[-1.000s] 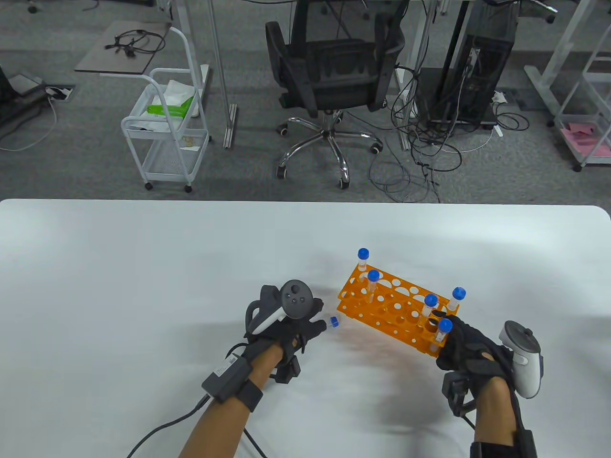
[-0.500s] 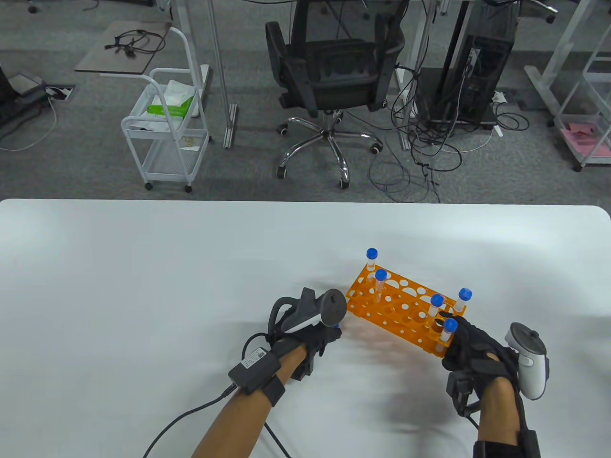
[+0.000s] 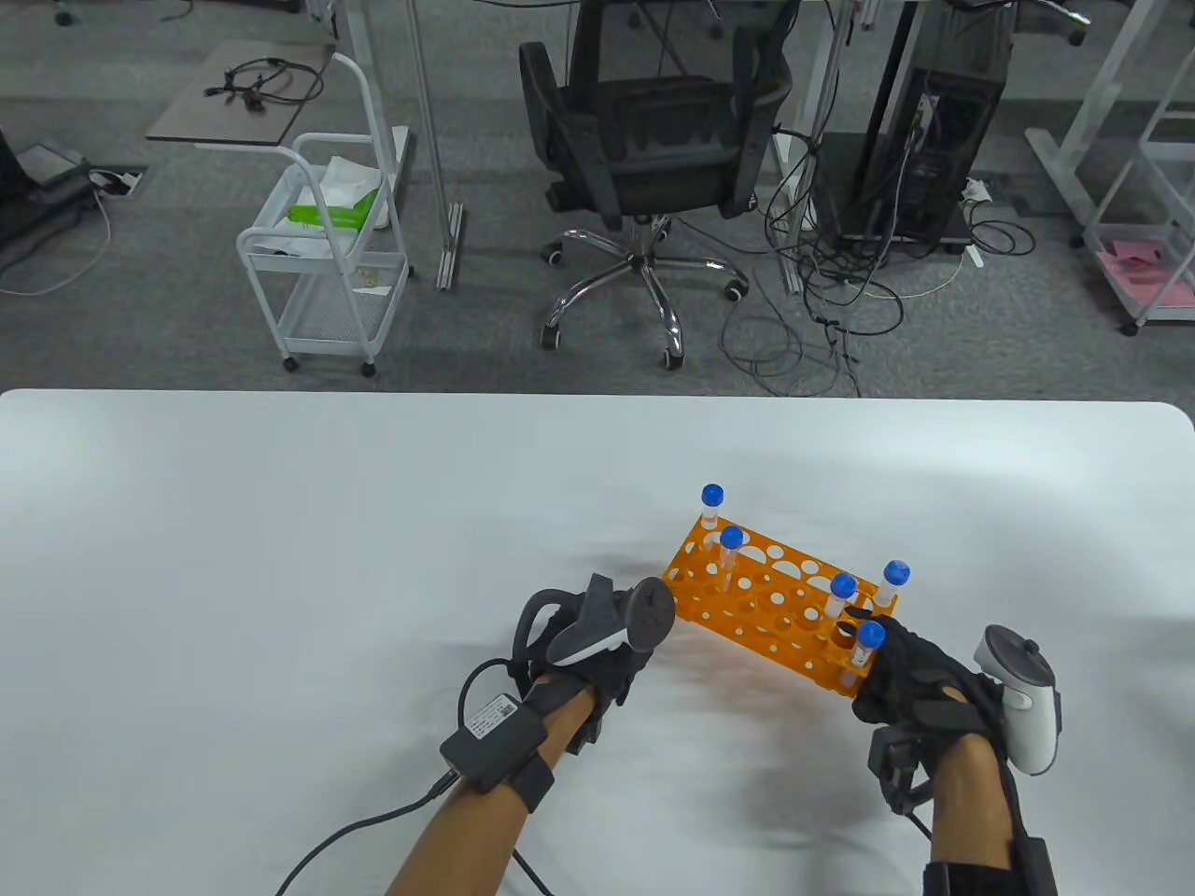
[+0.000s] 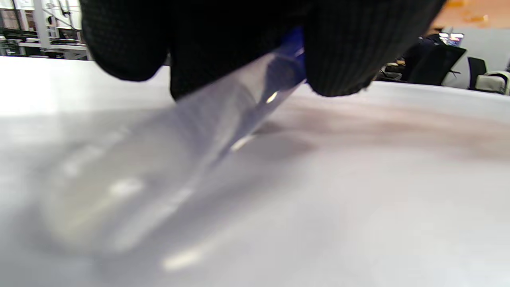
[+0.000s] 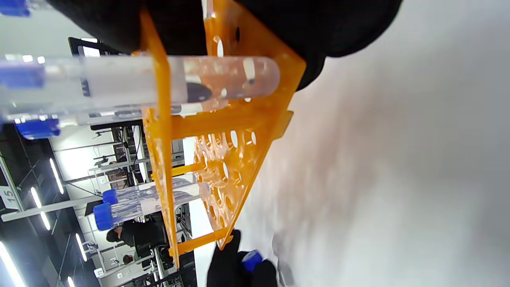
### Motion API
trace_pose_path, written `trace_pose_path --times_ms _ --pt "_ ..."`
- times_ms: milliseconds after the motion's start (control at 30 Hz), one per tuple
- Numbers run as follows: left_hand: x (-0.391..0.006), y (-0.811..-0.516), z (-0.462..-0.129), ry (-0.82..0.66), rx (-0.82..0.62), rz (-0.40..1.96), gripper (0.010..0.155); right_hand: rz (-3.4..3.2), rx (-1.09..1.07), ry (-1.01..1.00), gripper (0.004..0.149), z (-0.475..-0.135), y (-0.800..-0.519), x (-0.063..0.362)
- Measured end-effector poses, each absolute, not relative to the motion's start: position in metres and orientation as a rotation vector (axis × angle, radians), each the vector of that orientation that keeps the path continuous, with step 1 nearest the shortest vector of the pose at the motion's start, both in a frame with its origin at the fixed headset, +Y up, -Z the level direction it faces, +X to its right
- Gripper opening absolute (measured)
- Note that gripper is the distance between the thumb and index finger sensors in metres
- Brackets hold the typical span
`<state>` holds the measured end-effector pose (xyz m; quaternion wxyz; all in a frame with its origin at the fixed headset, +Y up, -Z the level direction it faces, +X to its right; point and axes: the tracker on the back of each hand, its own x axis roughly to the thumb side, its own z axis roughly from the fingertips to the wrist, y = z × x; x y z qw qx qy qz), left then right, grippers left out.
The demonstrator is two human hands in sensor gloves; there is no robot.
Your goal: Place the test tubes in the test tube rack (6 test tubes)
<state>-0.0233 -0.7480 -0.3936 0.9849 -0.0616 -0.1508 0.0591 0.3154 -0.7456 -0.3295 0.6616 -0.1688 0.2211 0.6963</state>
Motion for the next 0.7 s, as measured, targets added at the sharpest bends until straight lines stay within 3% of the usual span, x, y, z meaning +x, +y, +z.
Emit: trace_pose_path --times_ms 267,700 --pt "-0.070 -0.713 -0.380 -0.216 -0.039 0.236 0.049 1.578 -0.305 0.576 0.051 -0.334 -0.747 0.302" --pt "-0.111 -0.662 -0.348 -0.176 0.159 0.347 0.051 1.624 -0.245 0.657 0.051 -0.336 -0.750 0.281"
